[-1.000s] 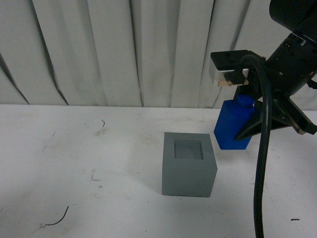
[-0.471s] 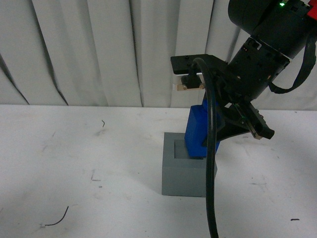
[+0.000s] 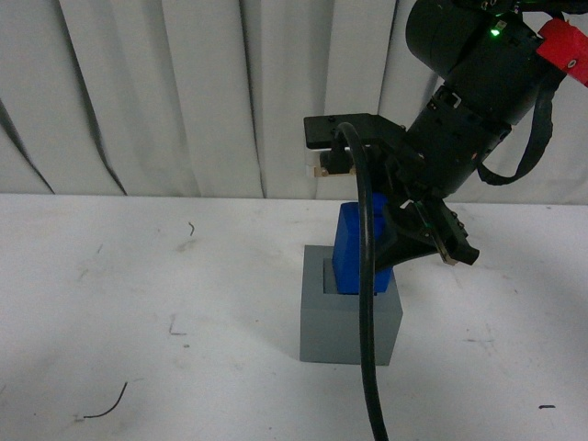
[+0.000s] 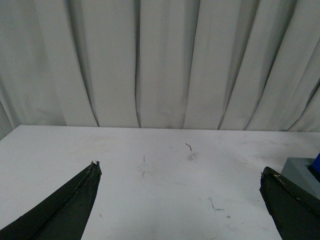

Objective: Insert blue part into gray base

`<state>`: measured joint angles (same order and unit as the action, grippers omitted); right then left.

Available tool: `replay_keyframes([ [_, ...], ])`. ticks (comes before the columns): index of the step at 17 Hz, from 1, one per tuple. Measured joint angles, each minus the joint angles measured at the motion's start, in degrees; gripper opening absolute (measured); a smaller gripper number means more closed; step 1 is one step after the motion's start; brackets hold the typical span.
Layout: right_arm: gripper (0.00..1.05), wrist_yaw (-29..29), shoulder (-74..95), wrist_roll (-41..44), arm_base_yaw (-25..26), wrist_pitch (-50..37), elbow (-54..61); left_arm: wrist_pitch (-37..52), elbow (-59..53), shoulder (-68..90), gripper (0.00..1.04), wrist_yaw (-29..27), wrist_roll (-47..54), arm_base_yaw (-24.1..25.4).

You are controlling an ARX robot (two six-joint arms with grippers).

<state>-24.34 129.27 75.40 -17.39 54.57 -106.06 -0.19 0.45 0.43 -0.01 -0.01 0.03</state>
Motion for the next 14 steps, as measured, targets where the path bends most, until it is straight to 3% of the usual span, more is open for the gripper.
replay_keyframes([
  [14, 0.47, 0.61, -0.04, -3.69, -0.76, -1.57, 0.72, 0.02, 0.00, 0.00, 0.98, 0.00, 0.00, 0.00],
])
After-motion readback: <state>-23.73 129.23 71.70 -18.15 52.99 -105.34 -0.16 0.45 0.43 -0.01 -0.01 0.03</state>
